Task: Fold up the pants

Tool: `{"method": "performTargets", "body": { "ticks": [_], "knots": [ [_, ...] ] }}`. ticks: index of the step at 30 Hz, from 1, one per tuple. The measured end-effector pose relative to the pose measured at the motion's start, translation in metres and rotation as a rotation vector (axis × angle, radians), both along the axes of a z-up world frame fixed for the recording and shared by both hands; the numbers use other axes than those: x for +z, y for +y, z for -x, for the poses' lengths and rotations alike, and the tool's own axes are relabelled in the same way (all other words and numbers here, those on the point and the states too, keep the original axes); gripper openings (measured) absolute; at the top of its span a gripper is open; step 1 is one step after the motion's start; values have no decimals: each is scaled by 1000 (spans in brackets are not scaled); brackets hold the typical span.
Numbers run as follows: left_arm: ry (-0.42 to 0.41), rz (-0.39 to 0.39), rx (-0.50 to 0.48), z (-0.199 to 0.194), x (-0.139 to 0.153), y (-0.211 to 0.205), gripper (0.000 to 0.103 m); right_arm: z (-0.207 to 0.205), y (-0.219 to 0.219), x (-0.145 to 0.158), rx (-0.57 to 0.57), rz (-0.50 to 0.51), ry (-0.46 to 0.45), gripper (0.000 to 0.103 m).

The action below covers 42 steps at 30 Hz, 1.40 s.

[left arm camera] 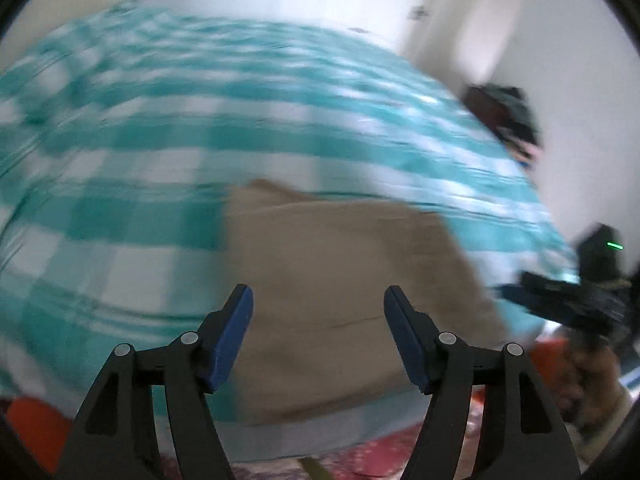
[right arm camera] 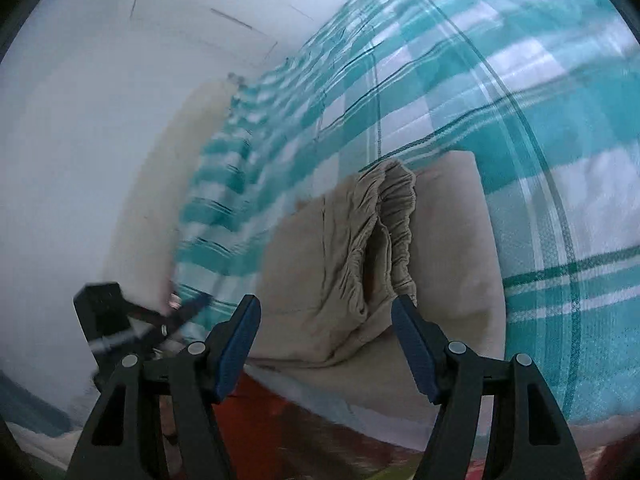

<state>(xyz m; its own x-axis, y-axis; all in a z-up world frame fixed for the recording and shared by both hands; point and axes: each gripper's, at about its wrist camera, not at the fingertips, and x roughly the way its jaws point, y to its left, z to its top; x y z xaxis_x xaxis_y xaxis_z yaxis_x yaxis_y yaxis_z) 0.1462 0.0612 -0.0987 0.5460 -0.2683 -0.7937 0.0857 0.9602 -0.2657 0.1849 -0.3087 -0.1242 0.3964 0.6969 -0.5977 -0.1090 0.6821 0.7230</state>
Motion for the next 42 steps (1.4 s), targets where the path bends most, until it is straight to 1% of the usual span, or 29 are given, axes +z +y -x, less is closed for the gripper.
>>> {"method": "performTargets", "body": {
  "ticks": [2,3,5,10,12,14,16,17,18,19,20,22,23,24,25,28,30,31,32,33,34,35,39,42],
  "knots": [
    [25,-9,49,2,-15,14,69,10,10,5,-52,62,-22,69],
    [44,-15,75,2,-21,19,69,19,18,8,-102,120,-43,69],
    [65,-17,96,5,-28,21,69,33,32,9,-138,172,-67,69],
    [86,0,124,4,-36,15,69,44,57,11,-38,249,-119,69],
    [83,-12,114,7,-32,13,69,45,60,11,-3,252,-146,69],
    [76,-30,99,8,-28,8,69,44,56,13,20,216,-162,69],
    [59,-36,88,11,-24,7,69,41,29,18,-37,163,-172,69],
    [53,-38,85,12,-23,7,69,37,7,18,-98,116,-164,69],
    [49,-39,81,13,-22,8,69,32,-13,17,-144,70,-145,69],
    [49,-38,79,14,-24,9,69,25,-36,13,-183,0,-104,69],
    [53,-36,81,14,-26,11,69,18,-49,8,-177,-75,-56,68],
    [65,-25,92,14,-31,15,68,3,-55,-3,-97,-238,58,61],
    [73,-16,99,14,-34,18,68,-1,-49,-3,-41,-259,82,60],
    [78,-10,104,14,-36,20,68,-5,-40,-1,15,-241,93,60],
    [85,-3,111,14,-39,23,68,-10,-23,7,82,-161,83,60],
    [96,4,129,16,-43,29,68,-30,14,12,201,7,84,60],
    [96,13,136,18,-43,33,68,-52,35,2,247,103,113,54],
    [95,14,138,20,-42,34,68,-58,39,-3,268,119,128,50],
    [94,16,137,22,-42,35,68,-66,46,-10,296,186,148,49],
    [93,19,136,23,-42,35,68,-70,50,-15,310,246,160,44],
    [91,20,137,24,-42,36,68,-73,54,-19,331,306,183,42],
    [91,22,138,24,-42,37,68,-74,55,-20,336,326,197,41],
    [99,27,133,21,-47,33,68,-75,51,-22,348,305,229,42],
    [100,22,117,20,-48,27,68,-77,46,-26,353,292,223,42]
  ]
}}
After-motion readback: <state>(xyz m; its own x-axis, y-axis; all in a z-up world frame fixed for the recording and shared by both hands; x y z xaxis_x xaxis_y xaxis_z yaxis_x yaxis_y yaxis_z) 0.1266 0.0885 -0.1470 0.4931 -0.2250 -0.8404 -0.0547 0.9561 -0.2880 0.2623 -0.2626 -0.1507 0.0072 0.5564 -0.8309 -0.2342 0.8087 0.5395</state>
